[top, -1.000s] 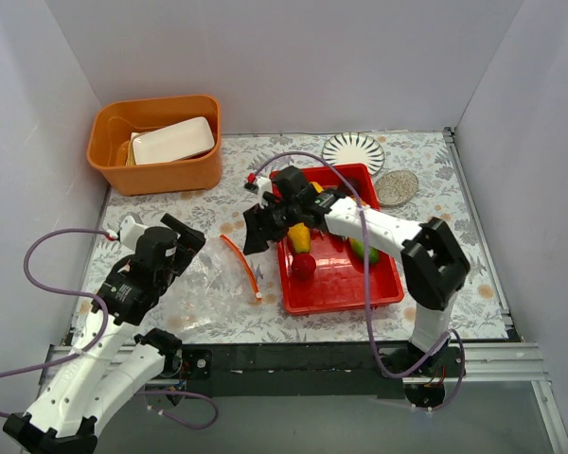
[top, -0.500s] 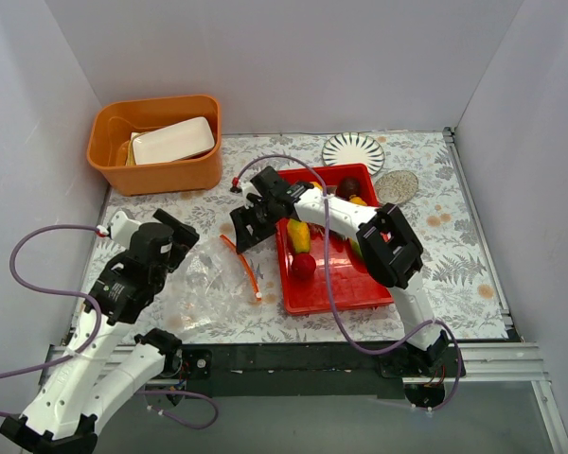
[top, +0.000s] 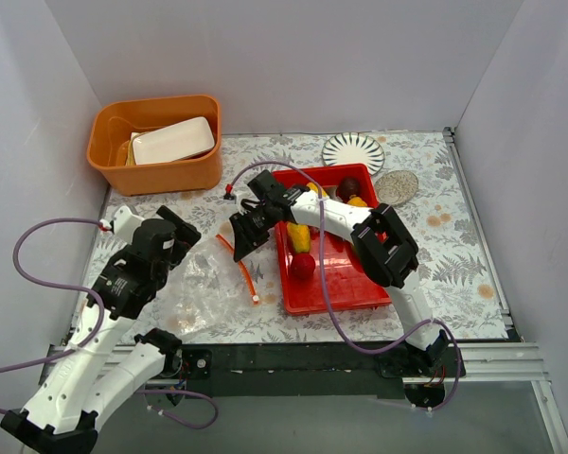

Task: Place the food in the zip-top bag and seal the zipper
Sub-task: Adjust the zipper food storage bag at the center of the board.

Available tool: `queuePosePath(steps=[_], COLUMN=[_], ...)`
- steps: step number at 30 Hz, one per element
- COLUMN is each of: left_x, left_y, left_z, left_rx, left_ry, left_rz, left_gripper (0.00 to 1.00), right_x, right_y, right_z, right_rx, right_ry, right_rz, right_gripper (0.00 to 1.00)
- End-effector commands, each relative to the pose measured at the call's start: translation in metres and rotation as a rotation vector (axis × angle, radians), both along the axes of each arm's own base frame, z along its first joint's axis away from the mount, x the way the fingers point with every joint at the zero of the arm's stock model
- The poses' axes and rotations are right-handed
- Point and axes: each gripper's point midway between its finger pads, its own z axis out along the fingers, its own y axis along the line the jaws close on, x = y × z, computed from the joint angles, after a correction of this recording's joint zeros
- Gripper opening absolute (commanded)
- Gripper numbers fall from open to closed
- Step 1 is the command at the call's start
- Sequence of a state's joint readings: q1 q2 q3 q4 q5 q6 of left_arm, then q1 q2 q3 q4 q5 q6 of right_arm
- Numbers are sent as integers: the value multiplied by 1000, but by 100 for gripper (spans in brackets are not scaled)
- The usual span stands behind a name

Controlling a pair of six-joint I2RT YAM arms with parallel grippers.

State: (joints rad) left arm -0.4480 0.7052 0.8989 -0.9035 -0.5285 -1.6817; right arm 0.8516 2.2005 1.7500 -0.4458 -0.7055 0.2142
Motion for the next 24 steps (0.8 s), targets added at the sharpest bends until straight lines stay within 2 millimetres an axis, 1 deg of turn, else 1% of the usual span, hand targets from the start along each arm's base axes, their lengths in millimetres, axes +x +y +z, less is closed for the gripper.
queuePosePath(steps=[1,2,3,5,6,8,9,10,12,13,14,15,16,17,18,19,20,21,22,23,24], left_x=[6,7,7,8,8,9,10,10,12,12,13,13,13,13,13,13,13,13,12,12,11], left_y=[0,-1,-2,-3,-3,-5,-5,-6,-7,-8,-8,-9,-8,-8,-8,-8,-8,-7,-7,-7,-6], left_z=[11,11,10,8,7,7,6,5,3,3,2,3,4,5,6,7,7,9,9,9,9], left_rx=[15,14,12,15,14,12,12,14,18,19,21,21,21,19,17,17,18,13,15,16,15], left_ry=[-33,-35,-33,-27,-27,-29,-28,-25,-15,-13,-9,-9,-10,-17,-21,-24,-26,-32,-30,-29,-29], left_rz=[-1,-3,-9,-13,-14,-23,-25,-27,-30,-32,-35,-35,-33,-34,-34,-33,-32,-31,-31,-31,-29], left_gripper=[98,98,98,98,98,98,98,98,98,98,98,98,98,98,98,98,98,98,98,98,98], right_x=[-18,-19,-21,-21,-20,-23,-21,-26,-26,-30,-31,-30,-28,-24,-18,-17,-13,-7,-8,-3,0], right_y=[7,9,8,8,7,6,10,5,9,7,7,6,6,7,6,4,5,5,1,1,0], right_z=[25,28,28,30,27,35,43,44,55,60,62,61,59,59,51,43,43,36,24,21,15], right_rx=[135,150,155,161,152,178,220,225,286,294,297,288,274,261,224,186,172,136,82,65,40], right_ry=[52,53,61,59,55,48,39,51,32,46,52,54,46,28,9,9,0,-20,-7,-27,-39], right_rz=[80,86,93,87,77,70,64,57,58,55,54,45,32,18,-14,-22,-30,-55,-68,-81,-98], right_gripper=[25,18,8,1,1,1,1,1,1,1,15,47,52,60,65,71,72,73,77,82,82])
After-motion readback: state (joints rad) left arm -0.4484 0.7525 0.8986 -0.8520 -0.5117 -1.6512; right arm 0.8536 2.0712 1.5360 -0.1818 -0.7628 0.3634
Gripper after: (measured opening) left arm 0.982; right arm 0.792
